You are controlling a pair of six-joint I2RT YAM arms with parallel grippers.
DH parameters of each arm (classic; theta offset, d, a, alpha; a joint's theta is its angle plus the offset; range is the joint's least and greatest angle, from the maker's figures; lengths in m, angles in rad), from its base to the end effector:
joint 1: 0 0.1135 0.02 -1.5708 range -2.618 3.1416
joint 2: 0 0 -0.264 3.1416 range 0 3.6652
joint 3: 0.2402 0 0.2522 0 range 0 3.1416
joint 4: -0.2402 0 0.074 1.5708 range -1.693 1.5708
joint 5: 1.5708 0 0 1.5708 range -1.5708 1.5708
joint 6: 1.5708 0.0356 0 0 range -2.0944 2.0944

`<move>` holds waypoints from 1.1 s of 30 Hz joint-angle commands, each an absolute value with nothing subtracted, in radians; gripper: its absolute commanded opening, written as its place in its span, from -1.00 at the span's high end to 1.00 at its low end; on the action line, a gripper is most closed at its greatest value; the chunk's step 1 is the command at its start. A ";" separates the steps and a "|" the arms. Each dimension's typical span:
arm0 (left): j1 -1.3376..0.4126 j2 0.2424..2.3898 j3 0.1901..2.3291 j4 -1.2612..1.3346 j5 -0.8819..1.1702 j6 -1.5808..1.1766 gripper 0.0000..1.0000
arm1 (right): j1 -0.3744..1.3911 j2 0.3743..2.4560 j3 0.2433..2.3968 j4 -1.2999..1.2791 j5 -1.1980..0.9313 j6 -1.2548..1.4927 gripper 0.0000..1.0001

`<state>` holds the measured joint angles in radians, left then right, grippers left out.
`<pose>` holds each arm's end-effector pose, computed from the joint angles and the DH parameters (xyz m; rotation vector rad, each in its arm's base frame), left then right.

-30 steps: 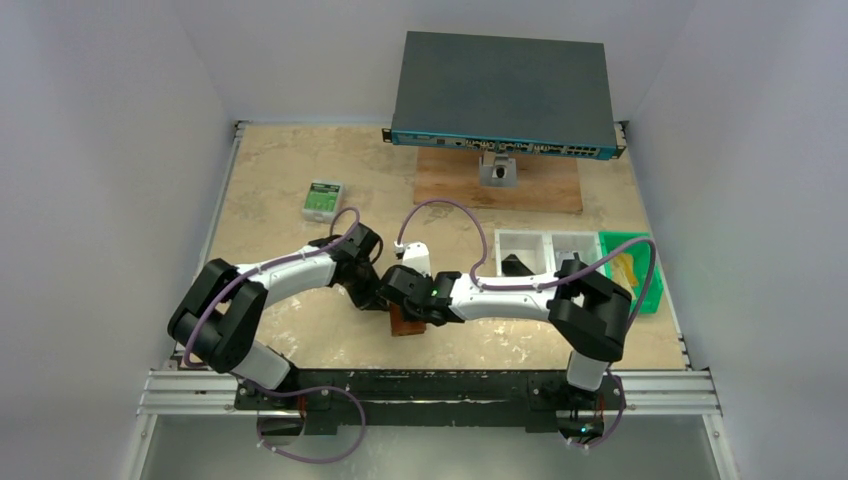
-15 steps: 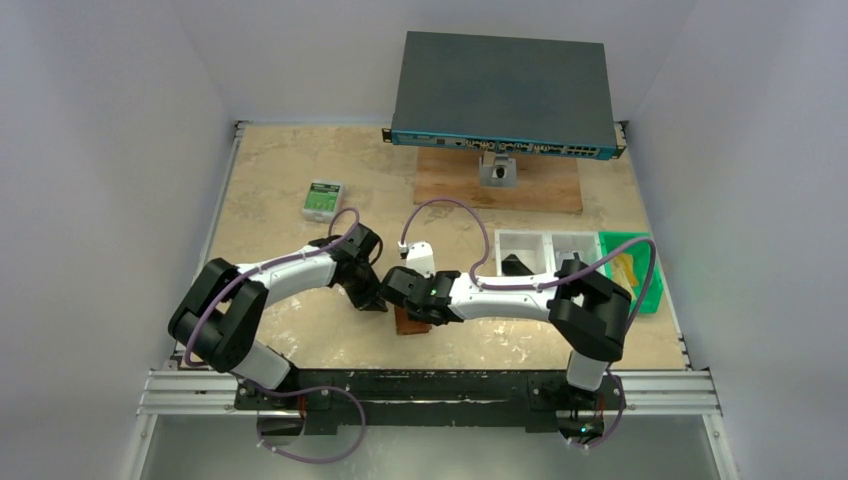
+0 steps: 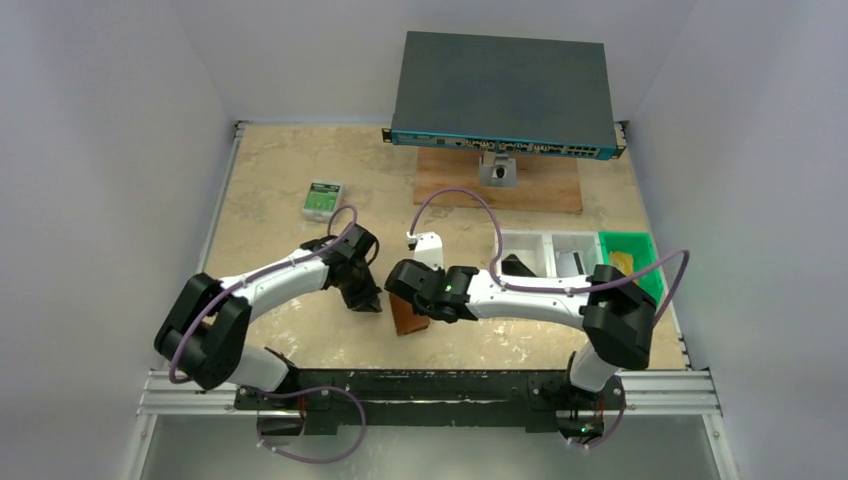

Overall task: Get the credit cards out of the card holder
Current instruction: Open the card holder at the center of the board.

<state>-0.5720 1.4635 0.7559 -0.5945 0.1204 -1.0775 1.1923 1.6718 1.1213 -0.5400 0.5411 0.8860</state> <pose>0.2044 -0.1367 0.1569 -0.7309 2.9283 -0.4230 0.1409 0.3046 0.2065 -0.2081 2.4329 0.1717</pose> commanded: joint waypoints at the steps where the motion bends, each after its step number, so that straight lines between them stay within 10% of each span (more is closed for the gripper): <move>1: -0.575 1.326 0.759 -0.646 0.093 -0.994 0.79 | 1.196 1.564 1.155 -0.559 0.579 0.898 1.00; 10: -0.575 1.115 0.778 -0.816 0.004 -0.913 0.44 | 1.207 1.541 1.207 -0.502 0.455 0.864 1.00; 33: -0.576 1.087 0.724 -0.758 0.032 -0.901 0.41 | 1.200 1.559 1.212 -0.563 0.450 0.893 1.00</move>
